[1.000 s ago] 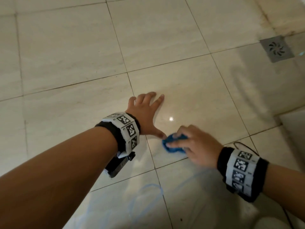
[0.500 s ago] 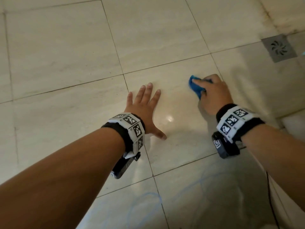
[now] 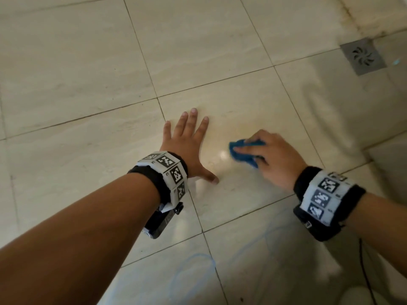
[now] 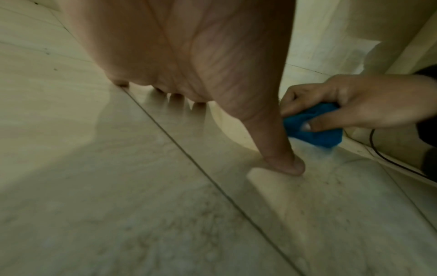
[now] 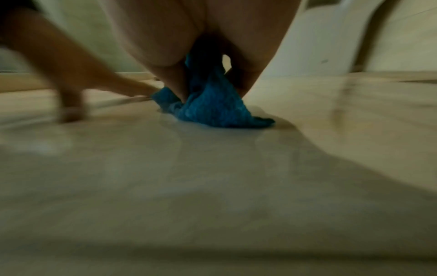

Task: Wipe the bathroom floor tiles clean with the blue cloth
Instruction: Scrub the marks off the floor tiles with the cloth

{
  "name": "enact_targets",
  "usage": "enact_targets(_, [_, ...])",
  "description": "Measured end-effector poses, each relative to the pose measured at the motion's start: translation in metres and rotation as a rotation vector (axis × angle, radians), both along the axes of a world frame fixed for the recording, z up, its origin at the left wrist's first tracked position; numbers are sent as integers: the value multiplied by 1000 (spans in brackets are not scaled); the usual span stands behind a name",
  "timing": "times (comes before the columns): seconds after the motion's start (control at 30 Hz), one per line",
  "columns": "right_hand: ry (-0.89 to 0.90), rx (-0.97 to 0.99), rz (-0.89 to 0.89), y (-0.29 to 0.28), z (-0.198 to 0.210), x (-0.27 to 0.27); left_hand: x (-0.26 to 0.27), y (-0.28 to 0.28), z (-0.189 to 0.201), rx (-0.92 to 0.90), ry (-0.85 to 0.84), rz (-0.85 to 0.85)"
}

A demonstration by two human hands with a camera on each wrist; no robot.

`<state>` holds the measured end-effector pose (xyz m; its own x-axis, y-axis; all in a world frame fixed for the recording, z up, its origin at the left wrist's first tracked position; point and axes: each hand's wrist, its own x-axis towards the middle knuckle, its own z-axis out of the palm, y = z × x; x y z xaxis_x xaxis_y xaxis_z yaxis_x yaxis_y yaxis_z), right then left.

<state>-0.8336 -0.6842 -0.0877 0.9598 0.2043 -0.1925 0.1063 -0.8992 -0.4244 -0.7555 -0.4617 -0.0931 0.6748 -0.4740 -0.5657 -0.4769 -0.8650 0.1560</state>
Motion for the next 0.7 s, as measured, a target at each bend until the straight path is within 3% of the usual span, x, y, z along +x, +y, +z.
enact_targets(0.1, [0,-24,-452,-50,1,14,-1,0,1,0,6,-1])
enact_targets(0.17, [17,-72,-596,-57,2,3,-1,-1,1,2,14,8])
enact_targets(0.33, [-18,-49,-190,5,-3,-38,-3,-4,3,3,33,29])
enact_targets(0.4, [-13,-20,-143,5,-2,-38,-2,-4,4,3,35,24])
enact_targets(0.6, [69,-91,-541,-60,9,-32,-2,-1,4,4,32,11])
enact_targets(0.7, [65,-151,-590,-52,9,-51,-2,-1,3,6,30,10])
